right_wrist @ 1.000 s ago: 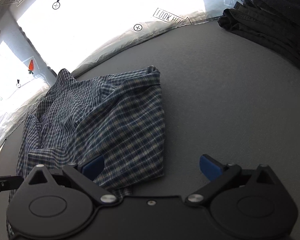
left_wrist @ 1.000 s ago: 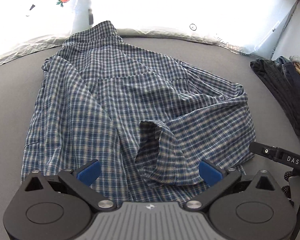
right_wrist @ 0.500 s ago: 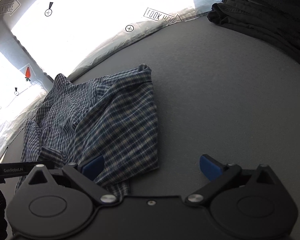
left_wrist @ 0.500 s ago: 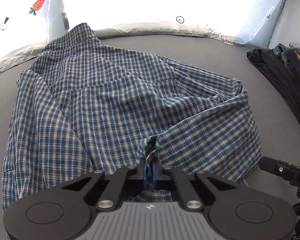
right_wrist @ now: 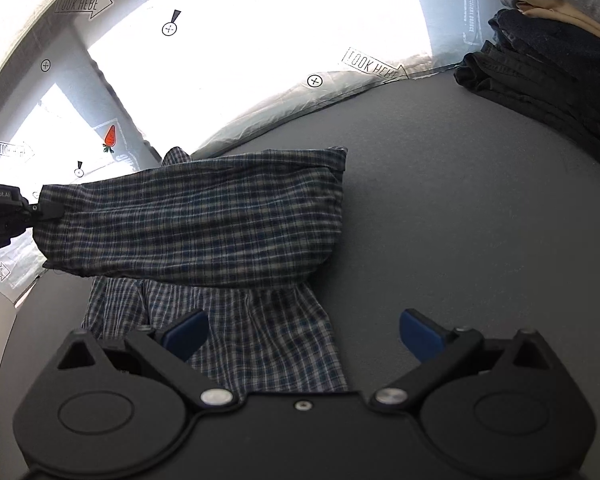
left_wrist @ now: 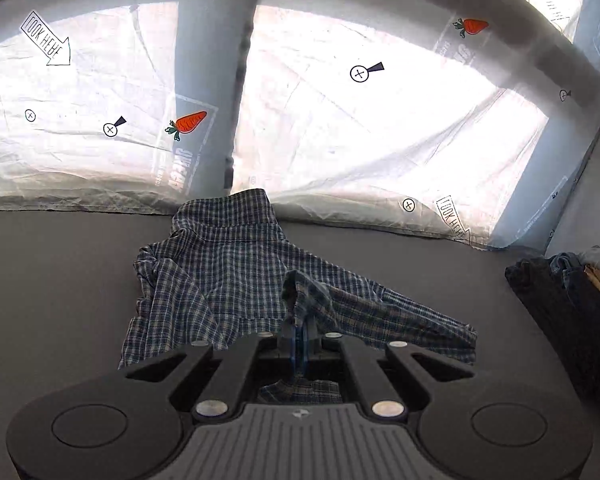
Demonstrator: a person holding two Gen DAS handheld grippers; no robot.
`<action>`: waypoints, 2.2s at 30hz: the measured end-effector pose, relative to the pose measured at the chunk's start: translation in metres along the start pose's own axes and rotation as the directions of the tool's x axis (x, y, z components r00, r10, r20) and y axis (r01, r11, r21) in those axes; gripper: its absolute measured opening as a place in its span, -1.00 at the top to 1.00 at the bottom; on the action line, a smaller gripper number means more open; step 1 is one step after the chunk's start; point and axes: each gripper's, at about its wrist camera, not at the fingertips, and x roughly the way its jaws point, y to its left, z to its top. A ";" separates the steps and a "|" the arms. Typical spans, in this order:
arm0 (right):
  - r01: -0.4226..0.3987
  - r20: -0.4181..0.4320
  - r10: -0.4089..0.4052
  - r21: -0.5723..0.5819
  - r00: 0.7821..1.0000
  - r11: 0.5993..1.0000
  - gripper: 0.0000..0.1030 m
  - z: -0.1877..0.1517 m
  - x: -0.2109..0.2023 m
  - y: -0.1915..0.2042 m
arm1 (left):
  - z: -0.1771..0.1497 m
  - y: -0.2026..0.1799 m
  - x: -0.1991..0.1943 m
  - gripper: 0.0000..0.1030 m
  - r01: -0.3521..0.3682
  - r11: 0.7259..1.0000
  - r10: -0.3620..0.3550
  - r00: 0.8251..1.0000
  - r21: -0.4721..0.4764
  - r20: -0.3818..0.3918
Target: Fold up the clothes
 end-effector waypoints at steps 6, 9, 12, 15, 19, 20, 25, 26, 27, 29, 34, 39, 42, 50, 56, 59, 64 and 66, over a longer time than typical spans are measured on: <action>0.076 0.033 -0.076 0.000 0.997 0.997 -1.00 -0.017 -0.013 0.027 | 0.022 0.044 -0.019 0.94 -0.011 1.000 0.010 0.999 0.008 0.049; 0.128 0.037 -0.129 0.018 0.991 0.992 -1.00 -0.024 -0.014 0.037 | 0.028 0.073 -0.026 0.94 -0.015 1.000 0.016 0.998 -0.021 0.056; 0.163 0.044 -0.165 0.042 0.985 0.986 -1.00 -0.031 -0.016 0.048 | 0.031 0.102 -0.028 0.94 -0.020 0.998 0.023 0.998 -0.053 0.055; 0.211 0.043 -0.212 0.028 0.976 0.977 -1.00 -0.037 -0.015 0.061 | 0.030 0.129 -0.027 0.94 -0.031 0.996 0.035 0.998 -0.079 0.049; 0.263 0.043 -0.264 0.015 0.964 0.965 -1.00 -0.044 -0.013 0.078 | 0.027 0.168 -0.025 0.94 -0.042 0.990 0.047 0.998 -0.133 0.040; 0.273 0.043 -0.274 0.019 0.961 0.962 -1.00 -0.045 -0.012 0.082 | 0.025 0.176 -0.024 0.94 -0.043 0.989 0.048 0.998 -0.144 0.036; 0.329 0.048 -0.332 0.069 0.942 0.942 -1.00 -0.045 -0.002 0.097 | 0.018 0.215 -0.019 0.94 -0.051 0.986 0.054 0.999 -0.156 0.009; 0.337 0.046 -0.341 0.084 0.939 0.938 -1.00 -0.045 0.001 0.099 | 0.016 0.221 -0.018 0.94 -0.052 0.987 0.053 0.999 -0.153 0.004; 0.344 0.043 -0.350 0.098 0.936 0.934 -1.00 -0.045 0.004 0.100 | 0.014 0.228 -0.016 0.94 -0.054 0.987 0.054 0.999 -0.149 -0.004; 0.359 0.042 -0.367 0.123 0.929 0.925 -1.00 -0.045 0.009 0.104 | 0.011 0.239 -0.012 0.94 -0.056 0.988 0.054 0.998 -0.141 -0.016; 0.385 0.032 -0.394 0.159 0.918 0.909 -1.00 -0.045 0.019 0.114 | 0.006 0.262 0.000 0.94 -0.067 0.990 0.062 0.997 -0.126 -0.045; 0.417 0.026 -0.425 0.146 0.905 0.897 -1.00 -0.044 0.024 0.125 | 0.009 0.286 0.016 0.94 -0.073 0.986 0.064 0.996 -0.152 -0.061; 0.440 0.023 -0.446 0.136 0.895 0.888 -1.00 -0.042 0.025 0.131 | 0.016 0.297 0.021 0.94 -0.079 0.983 0.072 0.996 -0.165 -0.049; 0.467 0.047 -0.480 0.169 0.876 0.868 -1.00 -0.033 0.017 0.142 | 0.040 0.331 0.030 0.99 -0.188 0.970 0.190 0.982 -0.153 -0.002; 0.483 0.038 -0.496 0.174 0.868 0.858 -1.00 -0.031 0.019 0.140 | 0.025 0.359 0.049 0.87 -0.141 0.967 0.120 0.987 -0.213 -0.110; 0.484 0.005 -0.492 0.176 0.870 0.857 -1.00 -0.034 0.024 0.136 | 0.004 0.358 0.060 0.22 -0.121 0.966 0.078 0.979 -0.230 -0.187; 0.494 -0.041 -0.495 0.176 0.868 0.852 -1.00 -0.041 0.035 0.131 | -0.026 0.354 0.076 -0.29 -0.062 0.956 -0.018 0.962 -0.285 -0.271; 0.492 -0.056 -0.490 0.174 0.870 0.853 -1.00 -0.042 0.039 0.129 | -0.034 0.348 0.082 -0.35 -0.041 0.955 -0.051 0.954 -0.294 -0.297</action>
